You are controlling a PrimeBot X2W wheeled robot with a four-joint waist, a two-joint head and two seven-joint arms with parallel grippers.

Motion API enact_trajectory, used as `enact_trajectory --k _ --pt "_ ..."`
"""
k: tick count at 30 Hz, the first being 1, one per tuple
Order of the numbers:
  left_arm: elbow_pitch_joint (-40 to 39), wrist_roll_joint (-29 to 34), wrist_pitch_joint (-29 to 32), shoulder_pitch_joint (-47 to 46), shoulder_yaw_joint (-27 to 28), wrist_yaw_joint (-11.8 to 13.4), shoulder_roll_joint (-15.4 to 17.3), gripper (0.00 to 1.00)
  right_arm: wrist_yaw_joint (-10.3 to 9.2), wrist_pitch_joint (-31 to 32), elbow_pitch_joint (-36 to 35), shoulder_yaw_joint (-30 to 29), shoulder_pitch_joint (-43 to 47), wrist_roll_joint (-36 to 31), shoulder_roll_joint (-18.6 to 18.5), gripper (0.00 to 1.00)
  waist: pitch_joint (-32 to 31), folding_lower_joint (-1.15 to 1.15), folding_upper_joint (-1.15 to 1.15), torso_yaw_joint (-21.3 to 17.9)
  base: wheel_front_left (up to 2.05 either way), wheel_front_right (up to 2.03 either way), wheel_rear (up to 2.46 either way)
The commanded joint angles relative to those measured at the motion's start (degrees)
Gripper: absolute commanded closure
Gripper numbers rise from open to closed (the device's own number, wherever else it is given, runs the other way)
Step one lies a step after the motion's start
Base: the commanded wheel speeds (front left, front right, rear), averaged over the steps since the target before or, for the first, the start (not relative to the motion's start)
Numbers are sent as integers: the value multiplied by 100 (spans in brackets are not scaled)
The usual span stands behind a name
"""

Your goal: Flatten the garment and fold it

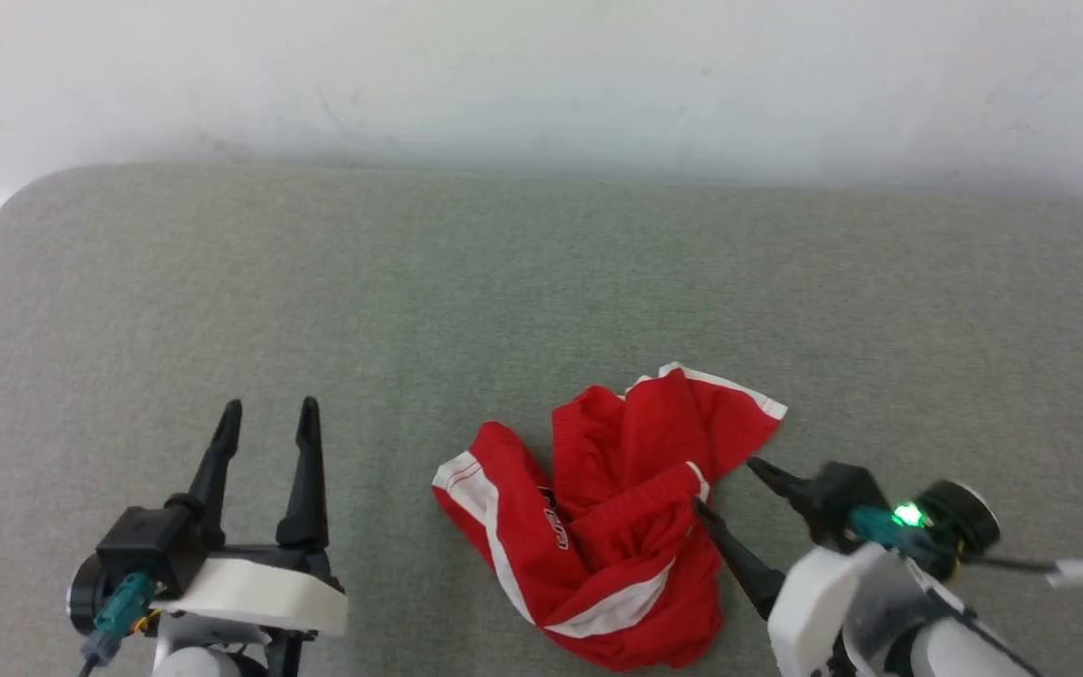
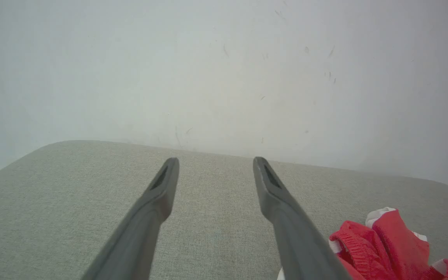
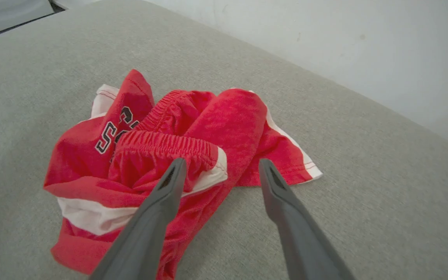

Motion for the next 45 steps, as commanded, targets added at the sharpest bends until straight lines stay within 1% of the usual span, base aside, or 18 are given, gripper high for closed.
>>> enact_trajectory --k 1,10,11,12,13,17,21,23,27,32,35,36,37,38,39,40,43,45 --pt "-17 79 -24 61 19 -80 -87 0 -4 226 129 316 -384 185 -233 0 44 0 0 168 0 0 0" --pt "156 262 -25 22 93 -293 -386 0 -4 1013 949 2222 -1773 1059 -889 0 29 0 0 451 0 0 0" --pt "173 276 -25 22 109 -313 -414 0 -4 1087 1043 2373 -1880 1201 -924 18 25 0 0 465 0 0 0" --pt "193 288 -25 22 122 -333 -441 0 -4 1150 1122 2497 -1974 1320 -959 62 21 0 0 480 0 0 0" --pt "212 301 -25 25 137 -353 -466 0 -4 1167 1167 2586 -2061 1421 -988 100 15 0 0 489 0 0 0" --pt "248 341 -25 47 202 -396 -524 0 -4 1044 1188 2579 -2208 1657 -1034 100 4 0 0 470 0 0 0" --pt "259 402 -26 104 310 -424 -588 0 -4 742 1099 1903 -2093 1739 -1055 100 -12 0 0 345 0 0 0" --pt "268 433 -26 138 348 -442 -612 0 -4 615 1045 1254 -1856 1701 -1025 100 -33 0 0 263 0 0 0" --pt "279 484 -26 186 410 -483 -648 0 -4 598 944 -393 -1032 1396 -828 100 -55 0 0 92 0 0 0" --pt "316 548 -26 226 428 -536 -671 0 -4 831 634 -2414 298 953 -74 100 -62 0 0 -81 0 0 0" --pt "340 576 -26 215 441 -566 -673 0 -4 952 491 -3334 895 727 474 100 -37 0 0 -151 0 0 0" --pt "347 584 -26 210 451 -570 -673 0 -4 983 457 -3541 1034 626 635 97 -27 0 0 -180 0 0 0" --pt "360 590 -26 207 455 -577 -674 0 -4 993 421 -3709 1135 552 779 75 -22 0 0 -204 0 0 0" --pt "377 596 -26 203 456 -584 -674 0 -4 985 386 -3826 1193 493 883 28 -20 0 0 -223 0 0 0" --pt "394 604 -26 198 455 -594 -672 0 -4 949 344 -3897 1229 417 958 10 -19 0 0 -239 0 0 0" --pt "412 612 -26 191 449 -603 -671 0 -4 838 282 -3933 1227 378 1018 0 -18 0 0 -250 0 0 0" --pt "455 633 -26 170 434 -610 -679 0 -4 236 28 -4030 1147 346 1131 0 -47 0 0 -281 0 0 0" --pt "471 648 -26 172 416 -599 -684 0 -4 -215 -153 -4098 1119 106 1159 0 -77 0 0 -303 0 0 0"
